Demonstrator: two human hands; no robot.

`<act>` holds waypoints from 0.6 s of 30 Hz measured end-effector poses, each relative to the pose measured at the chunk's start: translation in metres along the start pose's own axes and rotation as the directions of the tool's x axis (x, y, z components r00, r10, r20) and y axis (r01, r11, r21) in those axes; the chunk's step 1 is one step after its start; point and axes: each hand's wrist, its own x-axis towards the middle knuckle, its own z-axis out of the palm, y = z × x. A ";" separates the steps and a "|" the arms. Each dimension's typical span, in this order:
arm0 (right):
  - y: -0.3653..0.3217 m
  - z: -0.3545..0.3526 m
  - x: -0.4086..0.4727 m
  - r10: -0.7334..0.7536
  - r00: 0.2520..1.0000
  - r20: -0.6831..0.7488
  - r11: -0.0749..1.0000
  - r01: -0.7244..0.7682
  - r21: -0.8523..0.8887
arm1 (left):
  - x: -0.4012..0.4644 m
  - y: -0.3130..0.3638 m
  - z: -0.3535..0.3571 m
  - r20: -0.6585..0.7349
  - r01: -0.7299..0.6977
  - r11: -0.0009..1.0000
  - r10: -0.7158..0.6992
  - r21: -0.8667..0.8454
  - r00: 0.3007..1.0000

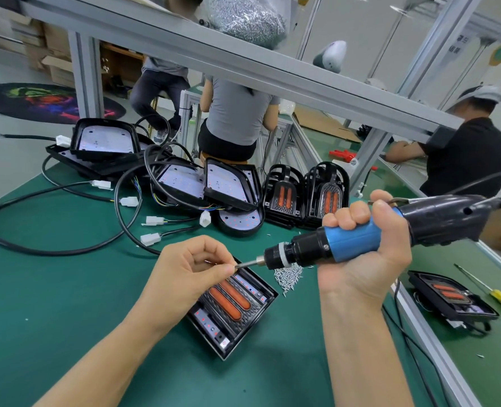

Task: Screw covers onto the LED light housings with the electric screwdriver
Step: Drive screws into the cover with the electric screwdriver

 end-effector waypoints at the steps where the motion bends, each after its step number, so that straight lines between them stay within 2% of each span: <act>1: 0.002 0.000 0.000 0.001 1.000 -0.020 1.000 -0.001 0.013 | 0.000 -0.001 -0.001 -0.014 -0.024 0.999 0.024 0.024 1.000; 4: 0.006 -0.002 -0.001 -0.004 0.999 -0.041 1.000 0.005 0.019 | -0.001 -0.004 -0.002 -0.018 -0.058 0.996 0.059 0.072 0.998; 10: 0.012 -0.002 -0.001 0.002 0.999 -0.035 1.000 -0.001 0.021 | 0.003 -0.006 -0.008 -0.005 -0.052 0.998 0.052 0.026 0.999; 13: 0.017 -0.002 0.002 0.012 0.999 -0.040 1.000 -0.011 0.027 | 0.002 -0.007 -0.021 -0.001 -0.038 0.993 0.039 0.109 0.999; 14: 0.019 -0.003 0.002 0.014 0.999 -0.032 1.000 -0.014 0.021 | 0.003 -0.009 -0.028 -0.071 -0.035 0.988 0.046 0.148 0.996; 16: 0.024 -0.002 0.002 0.013 1.000 -0.011 1.000 -0.013 -0.004 | 0.007 -0.016 -0.045 -0.306 0.019 0.975 0.051 0.222 0.951; 18: 0.032 0.000 0.000 0.014 1.000 0.010 0.999 -0.014 -0.040 | 0.014 -0.025 -0.062 -0.475 0.211 0.905 -0.011 0.370 0.880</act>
